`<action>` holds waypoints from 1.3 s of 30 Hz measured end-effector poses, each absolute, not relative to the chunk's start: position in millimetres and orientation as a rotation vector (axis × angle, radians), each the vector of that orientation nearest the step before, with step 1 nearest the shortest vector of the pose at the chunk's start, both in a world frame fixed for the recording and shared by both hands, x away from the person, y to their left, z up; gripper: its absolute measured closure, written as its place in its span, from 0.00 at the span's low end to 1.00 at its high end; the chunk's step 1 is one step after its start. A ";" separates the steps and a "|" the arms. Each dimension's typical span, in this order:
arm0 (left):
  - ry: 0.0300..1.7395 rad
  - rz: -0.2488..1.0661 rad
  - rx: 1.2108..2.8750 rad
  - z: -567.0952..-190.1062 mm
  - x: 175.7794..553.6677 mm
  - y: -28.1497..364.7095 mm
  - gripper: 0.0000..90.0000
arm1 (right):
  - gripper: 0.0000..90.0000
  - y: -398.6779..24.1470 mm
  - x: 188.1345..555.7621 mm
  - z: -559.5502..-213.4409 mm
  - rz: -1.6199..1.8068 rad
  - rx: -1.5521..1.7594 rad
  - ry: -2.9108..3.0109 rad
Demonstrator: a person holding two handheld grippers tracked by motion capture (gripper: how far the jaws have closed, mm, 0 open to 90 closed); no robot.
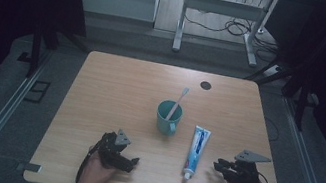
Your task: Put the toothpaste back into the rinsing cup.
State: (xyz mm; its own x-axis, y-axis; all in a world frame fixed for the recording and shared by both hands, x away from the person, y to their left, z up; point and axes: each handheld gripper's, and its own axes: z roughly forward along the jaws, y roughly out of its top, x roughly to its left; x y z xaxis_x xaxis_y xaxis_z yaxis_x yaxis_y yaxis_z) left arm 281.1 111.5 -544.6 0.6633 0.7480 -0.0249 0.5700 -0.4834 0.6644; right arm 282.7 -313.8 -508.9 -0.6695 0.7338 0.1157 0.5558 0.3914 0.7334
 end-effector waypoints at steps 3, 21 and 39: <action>1.014 0.354 2.226 -544.6 281.1 111.5 0.01 | 0.92 -306.8 283.9 -505.8 1.153 1.116 2.449; 1.018 0.356 2.220 -544.6 280.9 111.5 0.02 | 0.98 -255.9 305.1 -486.6 1.245 0.998 2.544; 1.019 0.358 2.218 -544.6 280.9 111.6 0.02 | 0.96 -220.1 309.8 -508.9 1.145 0.916 2.652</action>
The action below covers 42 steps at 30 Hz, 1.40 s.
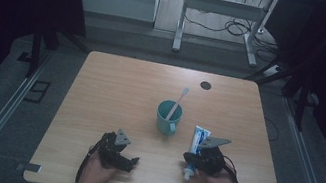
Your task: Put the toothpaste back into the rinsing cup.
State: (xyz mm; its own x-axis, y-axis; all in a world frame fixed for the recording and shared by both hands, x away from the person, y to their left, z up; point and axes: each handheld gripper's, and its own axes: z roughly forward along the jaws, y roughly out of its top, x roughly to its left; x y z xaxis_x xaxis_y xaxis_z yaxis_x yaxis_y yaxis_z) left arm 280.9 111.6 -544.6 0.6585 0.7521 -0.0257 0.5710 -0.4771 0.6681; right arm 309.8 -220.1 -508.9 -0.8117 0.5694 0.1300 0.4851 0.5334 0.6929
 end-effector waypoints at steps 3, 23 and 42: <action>1.019 0.358 2.218 -544.6 280.9 111.5 0.02 | 0.96 -223.9 309.7 -508.9 1.171 0.929 2.649; 1.019 0.358 2.218 -544.6 280.9 111.6 0.02 | 0.97 -254.0 305.8 -509.3 1.134 0.993 2.628; 1.019 0.359 2.218 -544.6 280.9 111.6 0.02 | 0.95 -292.3 304.8 -507.8 1.063 1.070 2.579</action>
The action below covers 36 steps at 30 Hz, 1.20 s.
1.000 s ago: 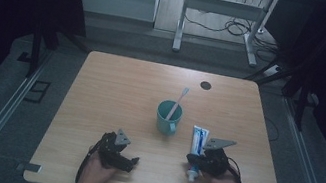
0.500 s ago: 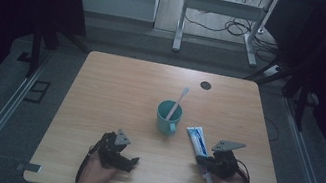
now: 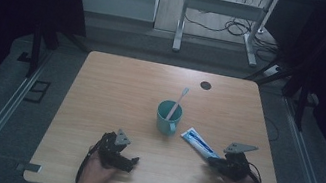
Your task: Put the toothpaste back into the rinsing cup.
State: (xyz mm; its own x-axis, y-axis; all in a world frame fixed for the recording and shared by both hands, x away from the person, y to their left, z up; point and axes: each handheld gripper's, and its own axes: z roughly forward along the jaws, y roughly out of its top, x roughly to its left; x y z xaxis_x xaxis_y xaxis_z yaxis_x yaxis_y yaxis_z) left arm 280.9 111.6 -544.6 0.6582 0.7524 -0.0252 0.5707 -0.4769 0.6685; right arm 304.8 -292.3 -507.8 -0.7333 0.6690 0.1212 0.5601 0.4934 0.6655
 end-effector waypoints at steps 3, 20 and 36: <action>1.019 0.358 2.218 -544.6 281.0 111.6 0.02 | 0.93 -293.4 304.0 -506.6 1.072 1.069 2.578; 1.018 0.359 2.222 -544.5 281.0 111.8 0.02 | 0.58 -304.6 309.4 -488.6 1.003 1.128 2.522; 1.015 0.358 2.229 -544.1 281.2 112.1 0.02 | 0.41 -285.2 336.3 -477.4 0.731 1.124 2.683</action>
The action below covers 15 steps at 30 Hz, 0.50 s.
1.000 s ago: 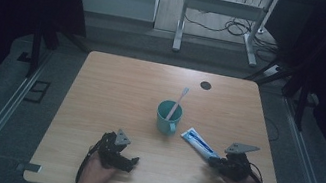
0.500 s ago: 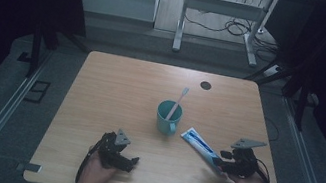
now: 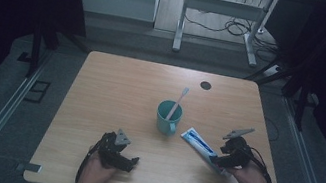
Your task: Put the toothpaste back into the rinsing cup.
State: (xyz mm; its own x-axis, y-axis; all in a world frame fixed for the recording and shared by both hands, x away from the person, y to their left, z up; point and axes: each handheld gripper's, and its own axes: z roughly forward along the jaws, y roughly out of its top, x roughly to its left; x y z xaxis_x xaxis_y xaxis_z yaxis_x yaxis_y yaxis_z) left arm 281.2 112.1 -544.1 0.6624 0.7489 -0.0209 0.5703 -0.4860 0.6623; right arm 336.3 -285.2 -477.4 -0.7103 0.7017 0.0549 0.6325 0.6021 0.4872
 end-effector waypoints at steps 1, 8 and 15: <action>1.015 0.358 2.229 -544.1 281.2 112.1 0.02 | 0.41 -283.4 338.3 -477.5 0.708 1.124 2.699; 1.014 0.357 2.230 -544.1 281.2 112.2 0.02 | 0.40 -264.3 346.3 -478.4 0.533 1.071 2.795; 1.014 0.357 2.230 -544.1 281.2 112.1 0.02 | 0.40 -251.9 356.4 -482.5 0.368 1.037 2.857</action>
